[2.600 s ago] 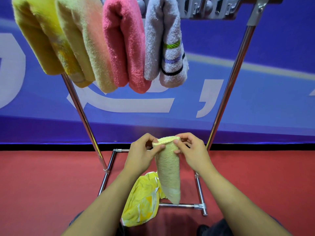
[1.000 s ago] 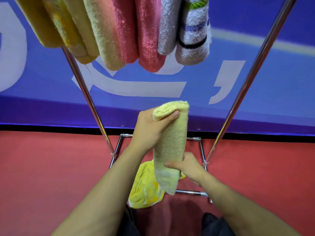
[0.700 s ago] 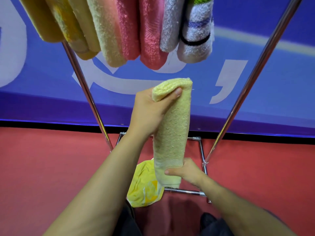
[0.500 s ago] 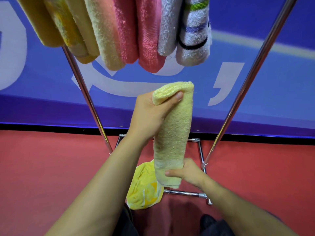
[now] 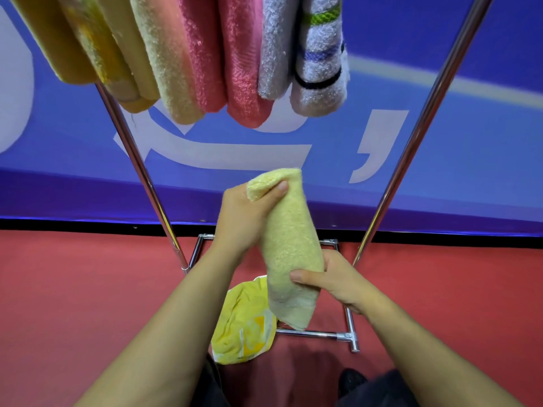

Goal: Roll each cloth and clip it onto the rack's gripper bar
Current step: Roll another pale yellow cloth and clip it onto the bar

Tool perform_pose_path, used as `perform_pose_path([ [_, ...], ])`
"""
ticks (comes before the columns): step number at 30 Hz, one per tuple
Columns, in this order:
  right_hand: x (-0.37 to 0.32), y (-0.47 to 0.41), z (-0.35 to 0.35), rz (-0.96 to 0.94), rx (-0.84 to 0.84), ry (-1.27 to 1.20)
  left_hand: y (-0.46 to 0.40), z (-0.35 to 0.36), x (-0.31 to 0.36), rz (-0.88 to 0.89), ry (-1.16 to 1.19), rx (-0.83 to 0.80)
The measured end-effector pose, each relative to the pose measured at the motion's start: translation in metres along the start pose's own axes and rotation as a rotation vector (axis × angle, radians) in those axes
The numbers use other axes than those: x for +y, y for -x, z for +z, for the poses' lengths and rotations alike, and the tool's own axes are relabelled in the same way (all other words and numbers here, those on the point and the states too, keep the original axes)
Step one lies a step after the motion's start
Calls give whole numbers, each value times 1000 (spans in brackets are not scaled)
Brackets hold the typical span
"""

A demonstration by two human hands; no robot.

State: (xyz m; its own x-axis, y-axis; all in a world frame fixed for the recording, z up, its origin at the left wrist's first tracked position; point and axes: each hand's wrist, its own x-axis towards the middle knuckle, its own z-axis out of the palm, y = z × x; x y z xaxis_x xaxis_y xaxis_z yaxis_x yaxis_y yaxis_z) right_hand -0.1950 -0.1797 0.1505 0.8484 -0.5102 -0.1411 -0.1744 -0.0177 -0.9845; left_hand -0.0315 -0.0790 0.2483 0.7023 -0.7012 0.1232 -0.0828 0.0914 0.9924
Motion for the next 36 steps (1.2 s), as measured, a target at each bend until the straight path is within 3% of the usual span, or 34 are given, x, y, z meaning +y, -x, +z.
perform_pose_path([
  [6,-23,13,-8,-53,-154,-91,-20,-18,-45,-359,206,137],
  [9,-31,18,-5,-83,-142,-88,-20,-16,-62,-526,263,141],
  [13,-47,25,-3,-169,-95,53,-12,-11,-78,-655,164,45],
  [16,-53,28,-1,-155,-94,-45,-6,-7,-79,-632,26,-60],
  [19,-59,31,-5,-138,-95,-272,0,-2,-61,-416,-55,-104],
  [21,-62,32,-9,-128,-111,-405,8,1,-45,-370,66,-270],
  [24,-64,33,-15,-127,-114,-552,25,8,-27,-519,315,-580],
  [26,-65,33,-18,-133,-62,-609,30,11,-27,-544,364,-679],
  [30,-66,31,-23,-109,77,-656,34,17,-31,-517,362,-729],
  [36,-65,28,-26,-38,130,-683,36,23,-37,-410,299,-719],
])
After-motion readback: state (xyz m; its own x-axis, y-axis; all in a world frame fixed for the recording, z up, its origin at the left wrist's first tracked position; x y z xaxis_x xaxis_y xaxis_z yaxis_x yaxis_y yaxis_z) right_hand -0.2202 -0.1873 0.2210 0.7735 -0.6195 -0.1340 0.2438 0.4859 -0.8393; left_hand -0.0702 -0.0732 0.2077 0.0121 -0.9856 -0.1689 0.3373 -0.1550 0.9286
